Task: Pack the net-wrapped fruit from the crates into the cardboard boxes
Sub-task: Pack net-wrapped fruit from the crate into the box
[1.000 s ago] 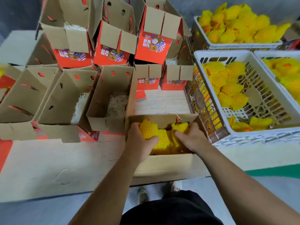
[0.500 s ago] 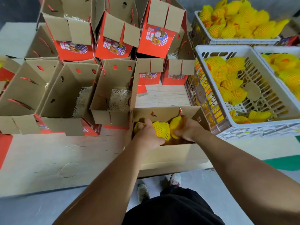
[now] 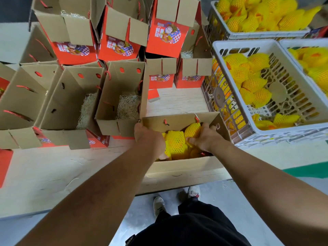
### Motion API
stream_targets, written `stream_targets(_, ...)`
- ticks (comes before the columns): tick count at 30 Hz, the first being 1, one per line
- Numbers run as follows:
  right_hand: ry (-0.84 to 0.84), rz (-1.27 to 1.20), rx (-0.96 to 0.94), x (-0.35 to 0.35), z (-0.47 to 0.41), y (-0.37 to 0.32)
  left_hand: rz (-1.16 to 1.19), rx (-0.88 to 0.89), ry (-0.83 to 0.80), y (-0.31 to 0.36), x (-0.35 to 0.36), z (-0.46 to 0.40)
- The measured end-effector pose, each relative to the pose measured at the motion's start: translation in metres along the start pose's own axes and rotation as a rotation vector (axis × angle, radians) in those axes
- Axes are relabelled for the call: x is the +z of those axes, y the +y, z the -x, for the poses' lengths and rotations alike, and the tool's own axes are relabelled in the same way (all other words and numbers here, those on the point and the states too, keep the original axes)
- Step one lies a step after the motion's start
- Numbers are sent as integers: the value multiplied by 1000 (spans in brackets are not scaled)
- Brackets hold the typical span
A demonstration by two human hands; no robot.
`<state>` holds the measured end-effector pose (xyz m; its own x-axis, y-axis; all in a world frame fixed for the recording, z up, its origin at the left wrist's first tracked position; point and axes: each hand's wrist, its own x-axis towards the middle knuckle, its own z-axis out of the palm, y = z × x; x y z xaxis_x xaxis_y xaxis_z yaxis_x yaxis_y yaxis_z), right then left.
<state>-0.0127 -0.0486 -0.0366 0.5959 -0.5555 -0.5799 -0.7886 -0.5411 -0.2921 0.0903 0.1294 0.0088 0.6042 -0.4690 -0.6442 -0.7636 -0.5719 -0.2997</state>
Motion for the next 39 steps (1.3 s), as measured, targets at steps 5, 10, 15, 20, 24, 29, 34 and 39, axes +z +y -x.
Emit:
stream_targets(5, 433, 515, -392, 4, 21, -18, 4, 30, -1, 1, 1, -4)
stream_targets(10, 103, 577, -745, 17, 16, -40, 163, 52, -2, 5, 13, -3)
stream_targets(15, 1, 771, -725, 30, -3, -51, 297, -21, 149, 11, 25, 6)
stream_targets(20, -25, 741, -672, 31, -11, -51, 545, -41, 247, 12, 33, 11)
stream_targets(24, 29, 751, -721, 20, -11, -51, 483, -51, 299, 22, 32, 9)
stream_targets(29, 62, 777, -757, 12, -3, -38, 404, -56, 250, 14, 34, 3)
stream_targets(34, 214, 862, -745, 10, 1, -39, 161, -74, 1, 15, 14, -4)
stream_targets(39, 157, 655, -669, 13, 6, -34, 53, -33, 253, 14, 9, 7)
